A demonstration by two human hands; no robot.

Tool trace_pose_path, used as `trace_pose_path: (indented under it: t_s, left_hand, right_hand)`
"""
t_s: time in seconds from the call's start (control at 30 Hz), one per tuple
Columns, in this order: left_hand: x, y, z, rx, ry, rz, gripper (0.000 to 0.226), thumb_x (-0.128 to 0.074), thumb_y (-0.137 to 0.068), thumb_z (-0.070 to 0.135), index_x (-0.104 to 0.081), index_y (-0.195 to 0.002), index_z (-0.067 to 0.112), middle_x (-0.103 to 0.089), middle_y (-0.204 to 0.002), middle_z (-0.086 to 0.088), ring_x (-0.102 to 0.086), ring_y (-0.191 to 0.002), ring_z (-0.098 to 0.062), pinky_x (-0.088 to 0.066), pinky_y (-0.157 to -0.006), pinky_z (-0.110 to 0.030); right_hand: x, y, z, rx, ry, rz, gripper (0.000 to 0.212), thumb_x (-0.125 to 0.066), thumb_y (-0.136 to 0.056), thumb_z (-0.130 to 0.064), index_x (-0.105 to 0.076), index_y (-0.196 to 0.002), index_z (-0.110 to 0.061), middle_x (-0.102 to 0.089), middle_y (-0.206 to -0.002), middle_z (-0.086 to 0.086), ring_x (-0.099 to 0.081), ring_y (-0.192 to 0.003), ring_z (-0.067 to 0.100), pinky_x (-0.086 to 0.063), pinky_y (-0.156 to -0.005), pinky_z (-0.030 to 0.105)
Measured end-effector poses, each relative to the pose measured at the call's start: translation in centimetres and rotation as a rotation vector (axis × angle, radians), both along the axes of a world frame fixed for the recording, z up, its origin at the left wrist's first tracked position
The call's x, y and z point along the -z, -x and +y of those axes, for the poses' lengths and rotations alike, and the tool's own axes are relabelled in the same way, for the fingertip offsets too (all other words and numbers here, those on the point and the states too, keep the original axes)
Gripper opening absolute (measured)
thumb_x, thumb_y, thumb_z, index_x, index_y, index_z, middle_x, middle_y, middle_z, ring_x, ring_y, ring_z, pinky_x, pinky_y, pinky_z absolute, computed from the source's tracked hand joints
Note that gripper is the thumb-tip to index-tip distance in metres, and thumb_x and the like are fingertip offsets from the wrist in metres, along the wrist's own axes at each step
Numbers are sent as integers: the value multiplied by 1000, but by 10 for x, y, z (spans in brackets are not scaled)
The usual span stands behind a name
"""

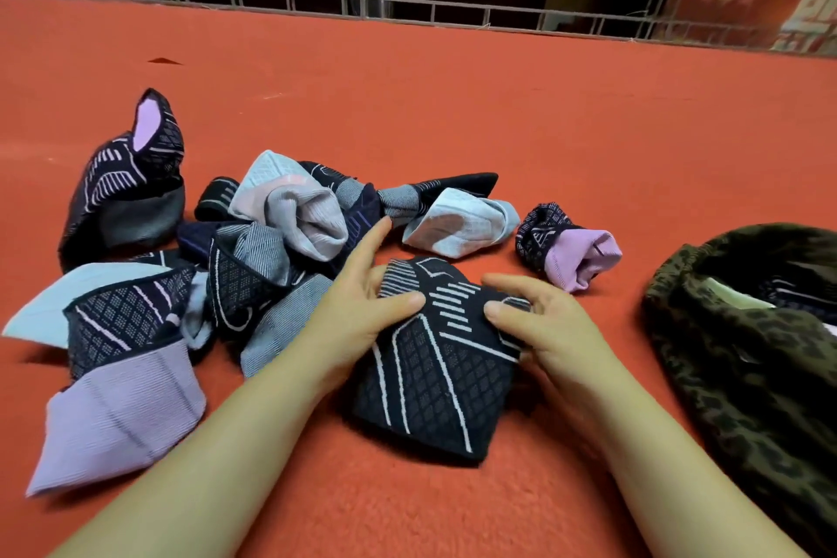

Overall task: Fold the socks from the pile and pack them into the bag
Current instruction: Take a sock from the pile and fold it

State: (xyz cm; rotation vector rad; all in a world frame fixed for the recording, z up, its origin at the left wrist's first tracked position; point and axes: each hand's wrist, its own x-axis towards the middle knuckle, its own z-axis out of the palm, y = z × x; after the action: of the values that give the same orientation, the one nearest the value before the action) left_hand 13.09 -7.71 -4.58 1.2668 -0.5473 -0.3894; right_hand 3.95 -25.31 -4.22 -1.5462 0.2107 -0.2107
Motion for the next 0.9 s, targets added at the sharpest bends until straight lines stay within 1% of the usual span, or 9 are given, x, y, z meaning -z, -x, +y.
trace_pose_path:
  t_s: [0.13,0.23,0.37,0.43,0.53,0.63,0.77,0.83,0.9]
  left_hand:
    - [-43,-26,-12,-85,-51,-285,73,-62,-70,5,-36,-130,35,-66,-96,-6,-64,-83,-9,-51,-81,-23]
    - [-63,-33,-12,-124,-122,-499,66,-61,-70,5,-42,-123,40,-62,-98,-3,-59,-83,-3,-48,-81,-20]
    - [-36,-17,2,-146,-498,-683,61,-71,-72,10,-51,-126,32,-56,-121,17,-47,-102,22,-29,-92,2]
    - [-11,-6,12,-122,-637,-721,58,-73,-73,15,-56,-127,25,-57,-121,15,-46,-103,16,-26,-89,4]
    - [12,6,22,-77,-760,-762,46,-70,-69,32,-65,-115,26,-64,-97,13,-53,-87,2,-34,-81,-6]
    - [21,8,26,-37,-781,-884,31,-60,-67,49,-71,-90,31,-54,-71,15,-48,-75,-3,-34,-71,-14]
    - [25,7,28,-37,-704,-1015,20,-58,-77,46,-66,-89,32,-52,-89,22,-49,-90,-5,-35,-84,-18]
    - [27,5,27,-35,-710,-1056,19,-53,-81,46,-60,-94,33,-59,-99,19,-52,-97,-7,-38,-89,-29]
    - [27,6,25,-59,-725,-1036,23,-46,-84,45,-60,-95,30,-62,-96,13,-52,-94,-5,-36,-91,-32]
  right_hand:
    - [-39,-18,-11,96,398,-137,44,-70,-80,-4,-60,-120,-20,-65,-106,-14,-61,-89,-9,-46,-84,12]
    - [-54,-22,-22,123,463,-231,47,-72,-80,-8,-57,-121,-27,-62,-110,-16,-57,-89,-12,-42,-77,7]
    - [-37,-3,-25,107,594,-142,52,-74,-77,-6,-55,-116,-34,-57,-111,-24,-52,-96,-22,-36,-86,1]
    - [-21,13,-21,42,663,-59,51,-75,-75,-6,-56,-109,-39,-58,-107,-30,-52,-92,-26,-34,-81,-2]
    - [-1,31,-19,-66,799,64,38,-77,-73,-14,-65,-101,-38,-69,-96,-21,-62,-85,-11,-45,-79,13]
    - [2,35,-23,-99,884,134,24,-77,-73,-17,-68,-90,-31,-71,-82,-11,-63,-70,-2,-49,-69,16]
    - [5,32,-28,-136,1049,65,24,-79,-69,-24,-62,-79,-38,-62,-75,-12,-53,-76,-3,-41,-69,19]
    - [7,30,-31,-122,1100,-13,21,-81,-67,-27,-63,-76,-37,-52,-75,-13,-47,-78,0,-36,-66,20]
    - [8,28,-34,-65,1105,-76,15,-78,-65,-35,-66,-75,-34,-46,-79,-14,-44,-80,1,-35,-68,18]
